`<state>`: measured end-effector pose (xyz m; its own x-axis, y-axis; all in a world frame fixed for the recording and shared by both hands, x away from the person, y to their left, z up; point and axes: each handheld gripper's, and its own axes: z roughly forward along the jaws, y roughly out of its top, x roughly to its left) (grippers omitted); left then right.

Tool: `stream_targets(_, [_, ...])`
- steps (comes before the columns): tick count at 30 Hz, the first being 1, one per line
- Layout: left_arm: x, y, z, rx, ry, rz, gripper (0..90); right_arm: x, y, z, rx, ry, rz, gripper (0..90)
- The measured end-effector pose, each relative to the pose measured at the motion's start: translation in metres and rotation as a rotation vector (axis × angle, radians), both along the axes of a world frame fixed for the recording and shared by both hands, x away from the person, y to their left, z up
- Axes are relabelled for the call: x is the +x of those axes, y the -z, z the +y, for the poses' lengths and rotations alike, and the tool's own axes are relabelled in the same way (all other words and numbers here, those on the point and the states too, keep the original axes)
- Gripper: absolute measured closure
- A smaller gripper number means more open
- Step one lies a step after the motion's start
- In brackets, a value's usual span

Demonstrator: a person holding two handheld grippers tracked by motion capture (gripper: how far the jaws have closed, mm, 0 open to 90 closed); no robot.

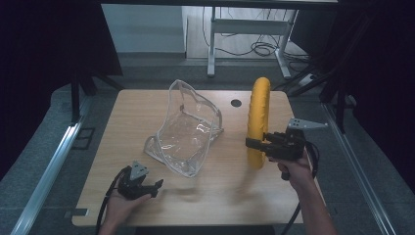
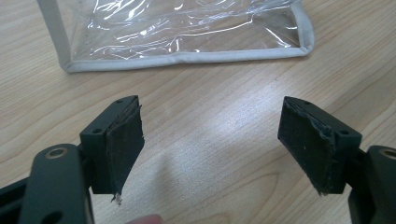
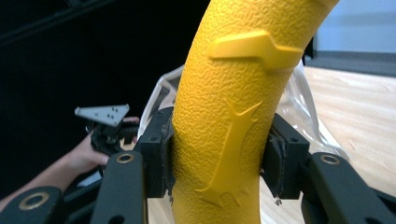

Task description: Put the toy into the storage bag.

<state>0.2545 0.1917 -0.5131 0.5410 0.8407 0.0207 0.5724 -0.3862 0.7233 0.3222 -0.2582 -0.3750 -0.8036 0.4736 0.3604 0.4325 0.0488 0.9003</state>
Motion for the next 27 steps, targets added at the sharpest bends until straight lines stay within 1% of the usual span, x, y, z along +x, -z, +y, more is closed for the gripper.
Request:
stream_targets(1, [0.0, 0.0, 0.0, 0.002, 0.0, 0.001, 22.3, 0.0, 0.0, 0.0, 0.0, 0.0, 0.0, 50.9])
stream_targets(3, [0.0, 0.0, 0.001, 0.002, 0.0, 0.002, 22.3, -0.001, -0.001, 0.003, 0.016, 0.013, -0.007, 50.9])
stream_targets(6, [0.0, 0.0, 0.0, 0.003, 0.001, 0.001, 22.3, -0.001, -0.003, 0.007, 0.029, 0.032, -0.029, 50.9])
stream_targets(7, [0.0, 0.0, 0.0, 0.003, 0.001, 0.002, 22.3, -0.003, -0.006, 0.011, 0.031, 0.041, -0.044, 50.8])
stream_targets(8, [0.0, 0.0, 0.0, 0.003, 0.001, 0.002, 22.3, -0.003, -0.006, 0.011, 0.031, 0.041, -0.044, 50.8])
stream_targets(9, [0.0, 0.0, 0.0, 0.004, 0.001, 0.002, 22.3, -0.003, -0.008, 0.013, 0.031, 0.044, -0.06, 50.8])
stream_targets(11, [0.0, 0.0, 0.0, 0.005, 0.002, 0.003, 22.3, -0.004, -0.01, 0.015, 0.032, 0.045, -0.064, 50.8])
stream_targets(16, [0.0, 0.0, 0.0, 0.006, 0.002, 0.004, 22.3, -0.008, -0.017, 0.026, 0.032, 0.045, -0.105, 50.7])
stream_targets(27, [0.0, 0.001, 0.0, 0.007, 0.004, 0.007, 22.3, -0.007, -0.021, 0.038, 0.054, 0.035, -0.115, 50.6])
